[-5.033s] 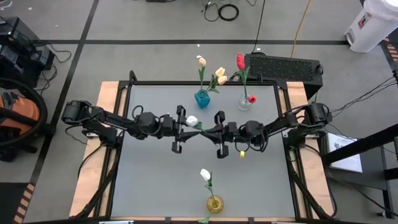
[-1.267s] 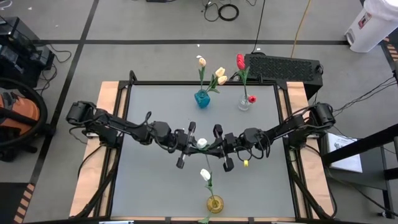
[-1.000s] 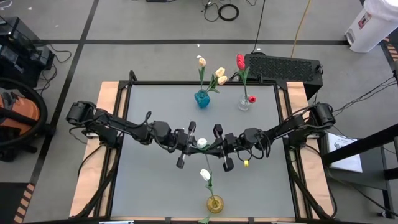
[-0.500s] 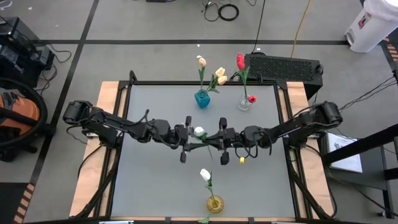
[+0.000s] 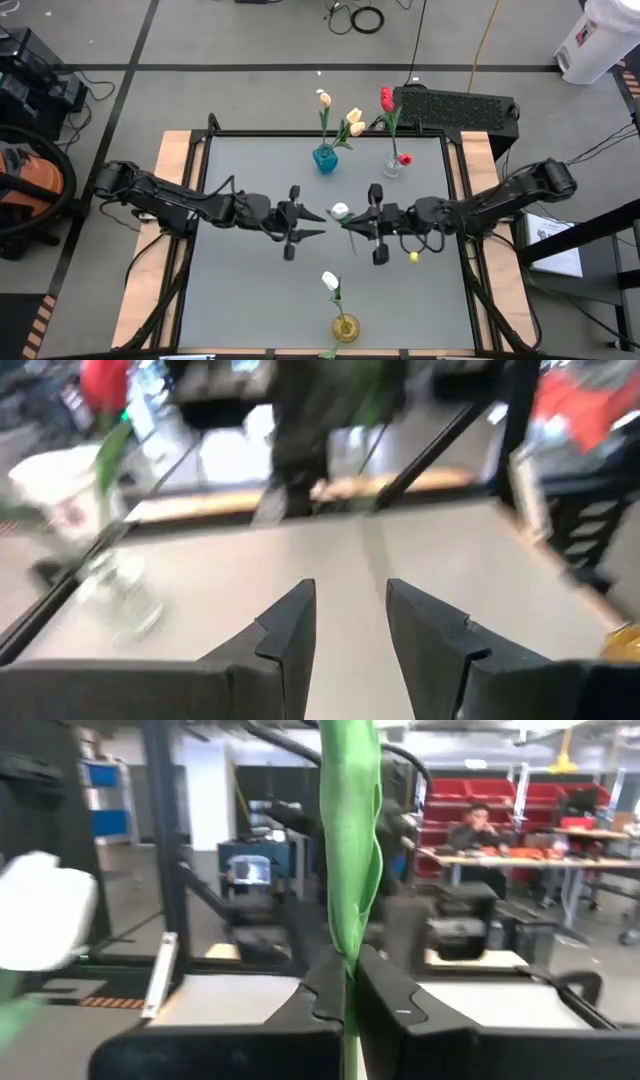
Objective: Sort flowers into vase by color
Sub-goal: Put the white flower into the yellow vase
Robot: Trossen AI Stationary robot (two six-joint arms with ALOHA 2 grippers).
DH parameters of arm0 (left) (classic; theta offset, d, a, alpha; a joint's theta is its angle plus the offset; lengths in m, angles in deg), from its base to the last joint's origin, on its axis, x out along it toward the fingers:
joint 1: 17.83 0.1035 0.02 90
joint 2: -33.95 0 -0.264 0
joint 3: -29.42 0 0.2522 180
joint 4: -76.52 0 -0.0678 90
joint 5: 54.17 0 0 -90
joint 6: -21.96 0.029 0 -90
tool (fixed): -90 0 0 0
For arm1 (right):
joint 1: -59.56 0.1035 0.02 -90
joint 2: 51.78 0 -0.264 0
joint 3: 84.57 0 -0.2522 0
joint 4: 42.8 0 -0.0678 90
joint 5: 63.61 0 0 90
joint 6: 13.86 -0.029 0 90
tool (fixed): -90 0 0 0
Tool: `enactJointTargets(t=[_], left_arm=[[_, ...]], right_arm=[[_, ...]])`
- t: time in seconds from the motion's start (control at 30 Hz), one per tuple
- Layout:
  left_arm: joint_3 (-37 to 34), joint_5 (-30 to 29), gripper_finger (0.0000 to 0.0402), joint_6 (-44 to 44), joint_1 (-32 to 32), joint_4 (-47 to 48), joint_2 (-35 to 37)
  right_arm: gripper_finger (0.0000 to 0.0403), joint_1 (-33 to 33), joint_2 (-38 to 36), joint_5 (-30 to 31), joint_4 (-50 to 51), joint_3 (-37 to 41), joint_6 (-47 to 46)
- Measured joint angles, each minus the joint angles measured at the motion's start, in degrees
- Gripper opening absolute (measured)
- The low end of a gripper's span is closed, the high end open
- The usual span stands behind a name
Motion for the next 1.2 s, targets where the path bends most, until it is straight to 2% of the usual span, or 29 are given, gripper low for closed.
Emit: enactJointTargets(t=[0.13, 0.37, 0.6, 0.87, 1.2], left_arm=[[0.02, -5.65, 0.0132, -1.29, -0.18, 7.87, -0.01], [0.01, -10.22, 0.0132, -5.76, -0.38, 15.58, 0.02], [0.01, -14.75, 0.0132, -6.04, -1.1, 15.69, 0.02], [0.01, -16.44, 0.0132, -6.4, -1.14, 15.77, 0.02], [0.01, -16.43, 0.0132, -7.57, -1.15, 15.72, 0.02]], right_arm=[[0.0, 2.63, -3.11, -0.14, 1.37, 0.0, 1.29], [0.0, 9.09, -5.16, 0.2, 0.37, 0.0, 2.3], [0.0, 16.45, -4.22, 10.3, -0.16, 0.0, 2.97], [0.0, 22.08, 1.82, 11.72, -10.44, 0.04, 4.47], [0.0, 25.13, 8.97, 11.73, -24.7, 0.07, 6.99]])
